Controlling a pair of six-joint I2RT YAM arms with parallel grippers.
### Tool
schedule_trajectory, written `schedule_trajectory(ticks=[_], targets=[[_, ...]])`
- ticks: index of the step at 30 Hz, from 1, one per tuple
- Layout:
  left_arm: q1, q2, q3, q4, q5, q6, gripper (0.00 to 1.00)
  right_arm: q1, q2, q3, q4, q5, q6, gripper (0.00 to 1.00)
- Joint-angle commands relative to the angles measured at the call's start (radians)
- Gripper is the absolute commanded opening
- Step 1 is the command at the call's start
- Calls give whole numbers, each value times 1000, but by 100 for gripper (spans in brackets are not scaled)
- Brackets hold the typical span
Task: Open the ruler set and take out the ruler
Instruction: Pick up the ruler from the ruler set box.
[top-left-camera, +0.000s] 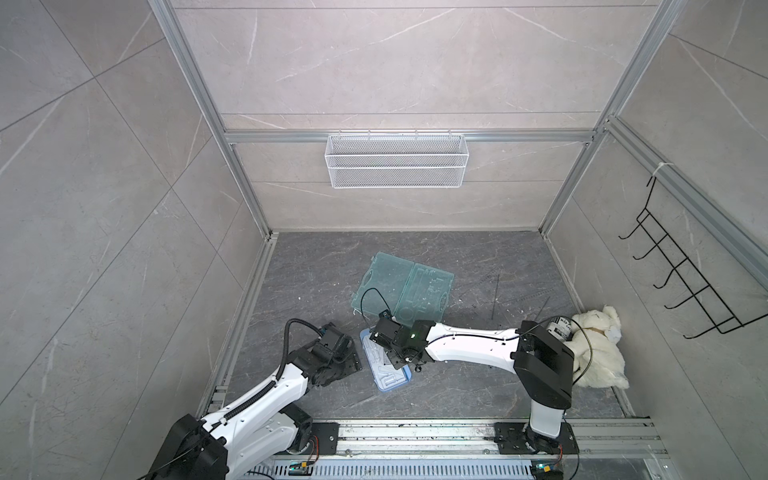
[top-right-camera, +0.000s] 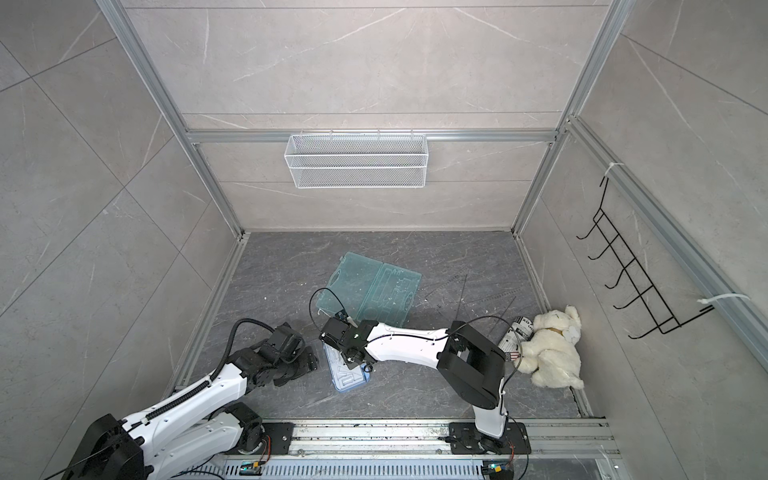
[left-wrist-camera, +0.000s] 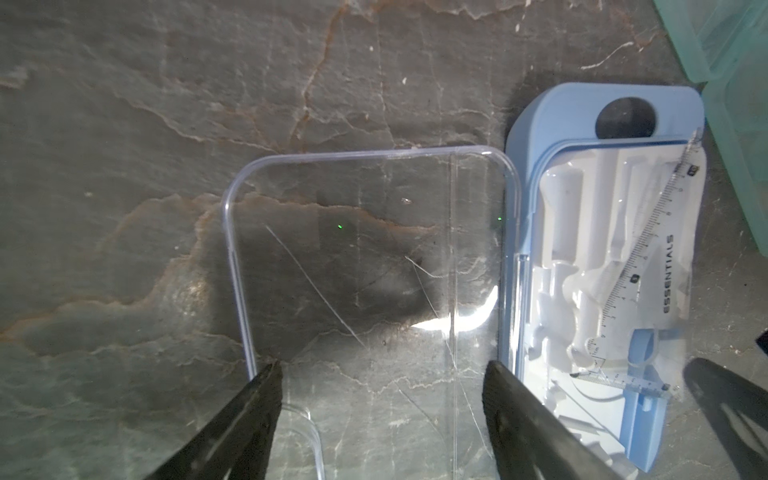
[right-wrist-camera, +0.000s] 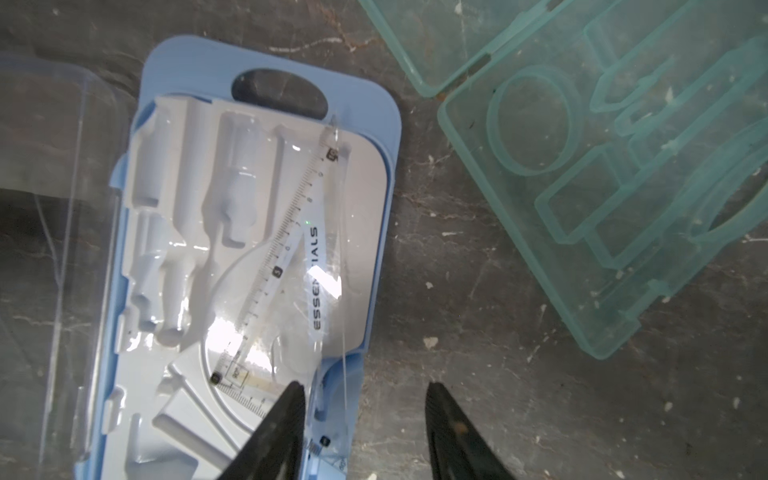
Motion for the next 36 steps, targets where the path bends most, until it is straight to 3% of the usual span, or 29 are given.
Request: schedule_trajectory(ticks=[1, 8, 18, 29, 36], targets=[[3, -12, 9, -28, -5, 2, 78, 0, 22, 36, -17, -24, -72, 52], [3, -7, 11, -27, -7, 1, 78, -1, 79, 85, -50, 9, -143, 52], [4, -2, 13, -29, -11, 1, 78, -1, 136, 113, -68, 43, -144, 48], [4, 26, 30, -20, -9, 7, 78, 0, 126, 105, -56, 63, -126, 25], [4, 30, 33, -19, -8, 8, 78, -1, 99, 103, -54, 86, -114, 22]])
